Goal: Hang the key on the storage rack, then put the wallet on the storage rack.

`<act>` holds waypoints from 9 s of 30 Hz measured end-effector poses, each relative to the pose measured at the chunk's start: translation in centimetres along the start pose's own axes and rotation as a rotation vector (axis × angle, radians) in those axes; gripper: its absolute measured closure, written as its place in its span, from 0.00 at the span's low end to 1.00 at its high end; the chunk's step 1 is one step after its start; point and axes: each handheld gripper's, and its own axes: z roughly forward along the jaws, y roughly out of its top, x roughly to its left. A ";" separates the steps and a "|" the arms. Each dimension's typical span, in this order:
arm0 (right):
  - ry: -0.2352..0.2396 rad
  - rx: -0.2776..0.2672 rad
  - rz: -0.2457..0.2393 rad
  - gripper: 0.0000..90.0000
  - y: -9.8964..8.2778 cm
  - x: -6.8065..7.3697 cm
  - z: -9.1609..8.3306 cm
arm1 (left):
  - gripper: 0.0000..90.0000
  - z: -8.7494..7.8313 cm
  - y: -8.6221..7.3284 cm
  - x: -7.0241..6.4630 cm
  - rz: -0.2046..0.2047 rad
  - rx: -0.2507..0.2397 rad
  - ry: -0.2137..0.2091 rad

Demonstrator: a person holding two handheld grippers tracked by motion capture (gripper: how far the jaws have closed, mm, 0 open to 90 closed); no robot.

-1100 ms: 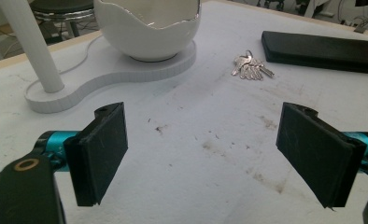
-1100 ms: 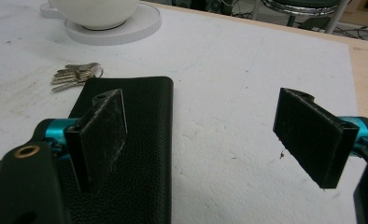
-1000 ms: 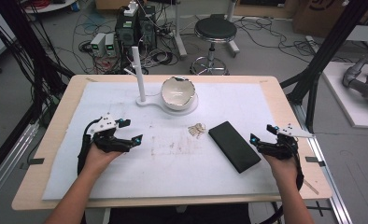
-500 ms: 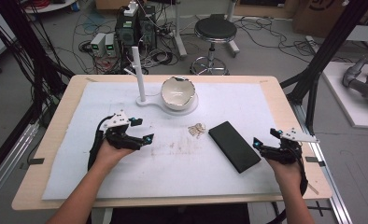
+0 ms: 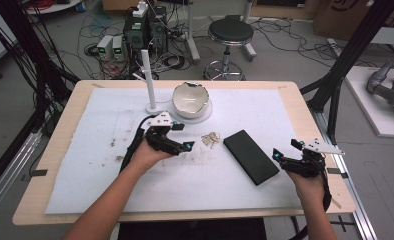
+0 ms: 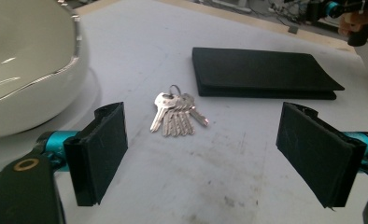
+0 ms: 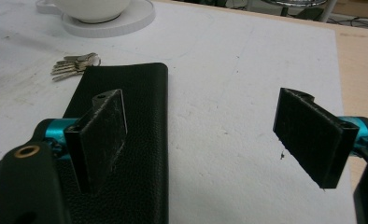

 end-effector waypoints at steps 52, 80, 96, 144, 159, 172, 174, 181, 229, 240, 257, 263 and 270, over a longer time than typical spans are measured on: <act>0.021 0.059 -0.036 0.19 -0.2 0.8 0.9 | 0.99 10.3 4.5 2.3 0.102 0.226 -0.109; 0.034 0.085 -0.040 0.19 -0.2 1.4 1.3 | 0.99 -8.9 11.1 5.6 0.080 0.008 0.154; 0.022 0.107 -0.049 0.19 -0.3 1.6 1.5 | 0.99 -14.1 11.7 10.5 0.017 -0.006 0.304; 0.065 0.093 -0.029 0.19 -0.1 1.2 1.7 | 0.55 -14.0 10.2 9.1 -0.033 -0.036 0.224; 0.135 0.073 0.012 0.19 0.6 0.6 3.3 | 0.31 -13.0 3.5 2.2 -0.046 -0.052 0.186; 0.127 0.068 -0.002 0.19 0.7 0.4 3.2 | 0.26 -11.4 -2.7 0.2 -0.037 -0.082 0.143; 0.127 0.063 0.003 0.19 0.7 0.2 3.2 | 0.26 -11.2 -3.4 0.4 -0.031 -0.084 0.143; 0.137 0.023 -0.010 0.19 0.7 0.2 2.9 | 0.25 -10.5 -4.3 0.3 -0.036 -0.060 0.143; 0.326 0.366 0.157 0.85 -0.2 -0.6 4.6 | 0.24 -9.7 -4.5 0.0 0.001 -0.015 0.148; 0.316 0.266 -0.073 0.93 2.5 1.4 2.6 | 0.23 -10.4 -4.3 0.3 -0.049 -0.084 0.129; 0.481 0.053 -0.493 0.94 6.9 9.0 0.8 | 0.23 -9.0 -2.4 -1.6 -0.062 -0.106 -0.086; 0.549 0.031 -0.572 0.94 7.3 11.2 1.0 | 0.23 -8.0 -2.1 -2.3 -0.042 -0.083 -0.130; 0.621 0.012 -0.645 0.94 7.6 13.4 1.2 | 0.23 -6.4 -1.8 -3.6 -0.024 -0.061 -0.216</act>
